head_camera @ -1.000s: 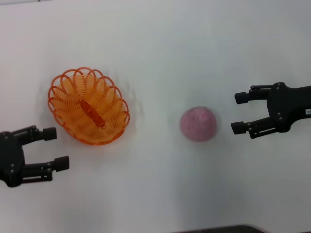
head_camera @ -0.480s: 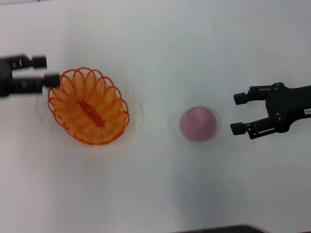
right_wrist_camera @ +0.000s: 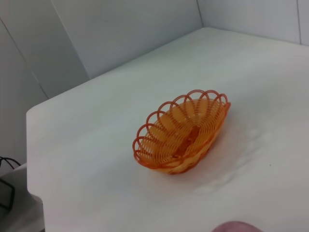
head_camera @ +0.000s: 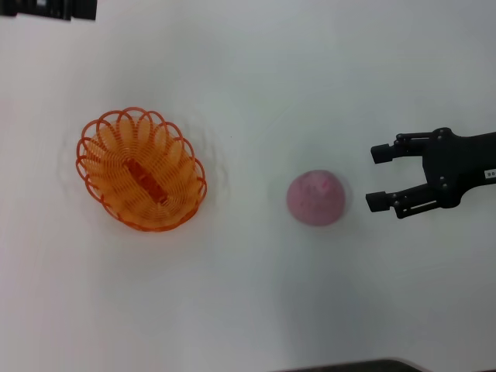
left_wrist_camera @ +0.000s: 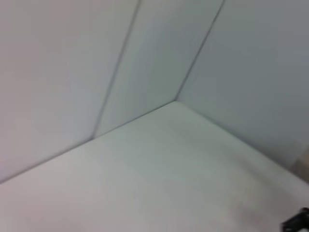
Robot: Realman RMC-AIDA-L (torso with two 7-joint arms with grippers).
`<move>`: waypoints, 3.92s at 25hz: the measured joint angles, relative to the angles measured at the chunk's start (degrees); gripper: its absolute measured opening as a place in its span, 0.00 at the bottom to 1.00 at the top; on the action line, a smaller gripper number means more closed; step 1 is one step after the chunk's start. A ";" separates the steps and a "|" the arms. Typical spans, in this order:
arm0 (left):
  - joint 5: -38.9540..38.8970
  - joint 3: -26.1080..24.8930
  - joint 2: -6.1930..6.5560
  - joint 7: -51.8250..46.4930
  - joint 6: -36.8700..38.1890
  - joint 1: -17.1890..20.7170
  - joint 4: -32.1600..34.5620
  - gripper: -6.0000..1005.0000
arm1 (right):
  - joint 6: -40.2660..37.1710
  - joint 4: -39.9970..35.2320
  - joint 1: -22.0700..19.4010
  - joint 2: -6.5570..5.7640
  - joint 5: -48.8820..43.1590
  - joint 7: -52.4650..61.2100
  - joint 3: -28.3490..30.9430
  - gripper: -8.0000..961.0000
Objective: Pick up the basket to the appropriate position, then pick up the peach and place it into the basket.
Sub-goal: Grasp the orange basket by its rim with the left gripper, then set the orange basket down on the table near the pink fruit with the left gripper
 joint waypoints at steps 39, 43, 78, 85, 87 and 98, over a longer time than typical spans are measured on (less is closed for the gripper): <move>37.58 34.43 -8.21 -16.09 -33.00 -11.52 -20.73 0.79 | 0.32 0.04 2.15 1.18 -0.28 1.45 -0.47 0.99; 37.60 35.51 -8.20 -16.03 -33.08 -11.32 -21.18 0.65 | 0.40 0.01 2.22 1.27 -0.28 1.45 -0.34 0.99; 37.59 30.07 -8.68 -16.36 -28.84 -11.10 -18.57 0.13 | 0.62 0.02 2.05 1.25 0.08 1.04 0.18 0.98; 36.99 21.31 -10.35 -15.11 -17.22 -10.55 -8.74 0.10 | 0.94 -0.10 2.06 1.25 0.07 0.92 0.17 0.98; 36.05 19.16 -10.32 -15.08 -14.08 -10.54 -6.83 0.09 | 1.39 -0.07 2.06 1.25 0.04 0.90 0.17 0.98; 30.78 8.46 -9.93 -19.68 -5.86 -9.84 -1.22 0.06 | 2.23 -0.13 2.02 1.23 -0.01 0.22 0.17 0.98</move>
